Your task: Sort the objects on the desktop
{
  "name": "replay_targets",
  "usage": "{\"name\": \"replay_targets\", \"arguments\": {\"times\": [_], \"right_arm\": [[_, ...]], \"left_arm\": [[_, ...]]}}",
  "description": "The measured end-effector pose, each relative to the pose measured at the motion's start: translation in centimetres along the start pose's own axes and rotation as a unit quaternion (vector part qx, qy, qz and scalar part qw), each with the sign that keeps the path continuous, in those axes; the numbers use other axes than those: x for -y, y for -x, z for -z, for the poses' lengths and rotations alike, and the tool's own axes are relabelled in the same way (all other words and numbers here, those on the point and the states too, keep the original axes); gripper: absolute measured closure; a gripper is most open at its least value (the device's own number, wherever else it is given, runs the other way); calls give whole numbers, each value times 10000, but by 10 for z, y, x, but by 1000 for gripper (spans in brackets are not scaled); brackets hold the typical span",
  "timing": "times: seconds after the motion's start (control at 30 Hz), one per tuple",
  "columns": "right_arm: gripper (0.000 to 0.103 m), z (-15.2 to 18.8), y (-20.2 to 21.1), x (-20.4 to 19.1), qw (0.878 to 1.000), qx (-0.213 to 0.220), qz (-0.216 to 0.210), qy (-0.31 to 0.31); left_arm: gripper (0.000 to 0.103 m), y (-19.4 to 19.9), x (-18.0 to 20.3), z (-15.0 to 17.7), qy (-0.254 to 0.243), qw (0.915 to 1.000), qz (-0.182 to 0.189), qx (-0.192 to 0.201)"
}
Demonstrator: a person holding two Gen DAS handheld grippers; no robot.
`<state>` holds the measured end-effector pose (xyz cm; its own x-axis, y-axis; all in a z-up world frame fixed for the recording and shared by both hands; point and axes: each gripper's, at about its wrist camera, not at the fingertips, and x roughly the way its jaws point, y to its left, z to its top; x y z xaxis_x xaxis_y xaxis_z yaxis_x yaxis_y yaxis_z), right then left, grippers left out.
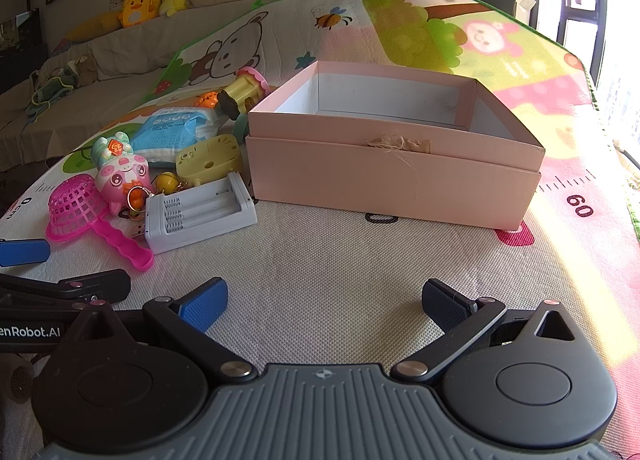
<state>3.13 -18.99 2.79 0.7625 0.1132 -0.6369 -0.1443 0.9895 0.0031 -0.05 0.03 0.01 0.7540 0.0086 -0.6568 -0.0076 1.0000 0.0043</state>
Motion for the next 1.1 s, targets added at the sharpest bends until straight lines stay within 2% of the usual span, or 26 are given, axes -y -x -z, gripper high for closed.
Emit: {"name": "replay_targets", "arguments": {"times": [0.8, 1.1], "right_arm": [[0, 0, 0, -1, 10000, -13, -4, 20], [0, 2, 9, 3, 9989, -443, -117, 35]], "left_arm": [[0, -3, -1, -2, -37, 10000, 35, -82], [0, -2, -2, -4, -155, 9997, 125, -152]]}}
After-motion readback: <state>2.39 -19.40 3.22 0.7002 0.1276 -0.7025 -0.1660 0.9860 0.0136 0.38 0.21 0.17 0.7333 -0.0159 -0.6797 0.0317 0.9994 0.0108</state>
